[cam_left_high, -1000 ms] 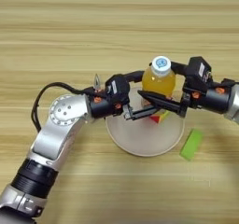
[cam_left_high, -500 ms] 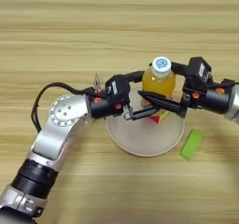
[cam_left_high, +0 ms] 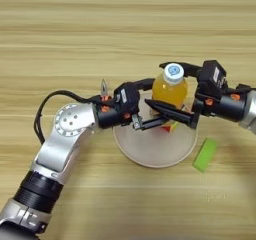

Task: Move the objects on the table

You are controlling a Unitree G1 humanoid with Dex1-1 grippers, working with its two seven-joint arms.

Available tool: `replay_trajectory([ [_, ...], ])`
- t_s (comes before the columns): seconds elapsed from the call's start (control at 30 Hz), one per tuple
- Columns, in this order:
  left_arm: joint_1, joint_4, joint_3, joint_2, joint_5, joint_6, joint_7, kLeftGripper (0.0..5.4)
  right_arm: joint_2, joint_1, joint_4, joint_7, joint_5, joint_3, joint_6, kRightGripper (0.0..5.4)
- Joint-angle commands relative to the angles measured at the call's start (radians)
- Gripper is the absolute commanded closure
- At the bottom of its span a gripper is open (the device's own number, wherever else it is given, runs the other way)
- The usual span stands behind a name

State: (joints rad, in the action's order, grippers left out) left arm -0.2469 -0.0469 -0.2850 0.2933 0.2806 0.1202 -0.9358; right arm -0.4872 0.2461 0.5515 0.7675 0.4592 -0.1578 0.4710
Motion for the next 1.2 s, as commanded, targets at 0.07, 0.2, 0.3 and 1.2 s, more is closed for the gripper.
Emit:
replay_trajectory([
  [0.07, -0.010, 0.000, 0.006, -0.006, -0.004, 0.016, 0.001, 2.09, 0.003, 0.009, 0.010, 0.002, 0.011, 0.001, -0.008, 0.36],
  [0.2, -0.011, 0.002, 0.007, -0.008, -0.005, 0.017, 0.003, 2.09, 0.005, 0.009, 0.008, 0.003, 0.011, 0.003, -0.009, 0.00],
  [0.3, -0.009, 0.005, 0.015, -0.012, -0.003, 0.017, 0.011, 2.09, 0.008, 0.008, 0.010, 0.005, 0.019, 0.011, -0.014, 0.00],
  [1.2, -0.336, 0.731, 0.237, -0.087, -0.209, 0.245, 0.445, 2.09, 0.125, -0.183, -0.265, -0.148, -0.059, 0.161, -0.278, 0.00],
])
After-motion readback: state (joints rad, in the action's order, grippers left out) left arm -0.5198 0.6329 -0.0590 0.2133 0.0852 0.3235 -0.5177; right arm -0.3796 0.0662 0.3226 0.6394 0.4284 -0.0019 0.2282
